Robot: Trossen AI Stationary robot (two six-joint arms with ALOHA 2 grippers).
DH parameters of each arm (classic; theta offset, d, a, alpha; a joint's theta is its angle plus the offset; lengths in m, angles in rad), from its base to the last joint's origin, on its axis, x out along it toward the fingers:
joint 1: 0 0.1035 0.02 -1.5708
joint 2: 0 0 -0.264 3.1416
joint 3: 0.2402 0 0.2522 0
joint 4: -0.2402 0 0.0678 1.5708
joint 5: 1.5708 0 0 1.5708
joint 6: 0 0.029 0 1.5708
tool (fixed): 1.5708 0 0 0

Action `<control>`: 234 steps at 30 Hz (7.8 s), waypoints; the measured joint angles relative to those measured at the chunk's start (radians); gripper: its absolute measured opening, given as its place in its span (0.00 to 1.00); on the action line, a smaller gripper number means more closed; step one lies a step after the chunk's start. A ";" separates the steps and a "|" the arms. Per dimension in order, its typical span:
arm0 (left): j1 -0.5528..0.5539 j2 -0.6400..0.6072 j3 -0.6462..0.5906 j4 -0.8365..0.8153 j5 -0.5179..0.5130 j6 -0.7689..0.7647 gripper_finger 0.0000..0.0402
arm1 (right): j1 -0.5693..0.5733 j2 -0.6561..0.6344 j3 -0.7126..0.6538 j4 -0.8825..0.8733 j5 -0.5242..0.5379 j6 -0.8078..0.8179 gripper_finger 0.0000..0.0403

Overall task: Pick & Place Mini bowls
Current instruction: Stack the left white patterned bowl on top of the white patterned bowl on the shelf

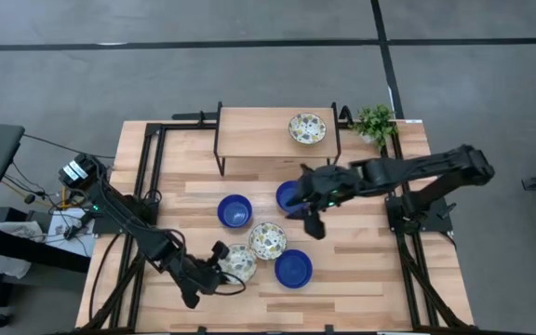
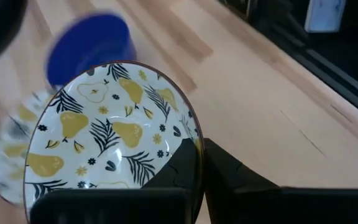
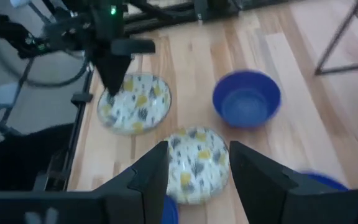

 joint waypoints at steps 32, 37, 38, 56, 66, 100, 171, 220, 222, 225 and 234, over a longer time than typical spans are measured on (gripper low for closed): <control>0.281 -0.001 0.071 0.019 -0.090 0.334 0.03 | -0.056 0.201 0.000 0.064 0.056 0.002 0.37; 0.286 -0.001 0.071 0.036 -0.093 0.337 0.03 | -0.063 0.221 0.004 0.066 0.052 -0.002 0.38; 0.286 -0.002 0.071 0.039 -0.094 0.338 0.03 | -0.066 0.221 0.004 0.066 0.052 -0.003 0.38; 0.334 -0.001 0.069 0.107 -0.095 0.430 0.04 | -0.085 0.220 0.005 0.032 0.031 0.007 0.30; 0.362 -0.001 0.069 0.122 -0.093 0.440 0.04 | -0.097 0.220 0.005 0.033 0.040 0.017 0.21; 0.367 0.000 0.071 0.213 -0.048 0.564 0.10 | -0.157 0.220 0.004 -0.001 -0.108 0.100 0.00; 0.351 -0.631 -0.142 -0.048 -0.168 0.017 0.31 | -0.582 -0.175 0.049 -0.243 -0.001 0.136 0.00; 0.351 -0.680 -0.318 0.100 -0.167 -0.009 0.31 | -0.978 0.168 0.231 -0.482 -0.278 0.093 0.16; 0.351 -0.680 -0.318 0.100 -0.168 -0.008 0.31 | -0.978 0.168 0.231 -0.478 -0.278 0.081 0.18; 0.351 -0.680 -0.318 0.100 -0.168 -0.009 0.31 | -0.978 0.168 0.231 -0.458 -0.271 0.073 0.19; 0.351 -0.679 -0.318 0.100 -0.167 -0.008 0.31 | -0.978 0.148 0.231 -0.414 -0.232 0.022 0.20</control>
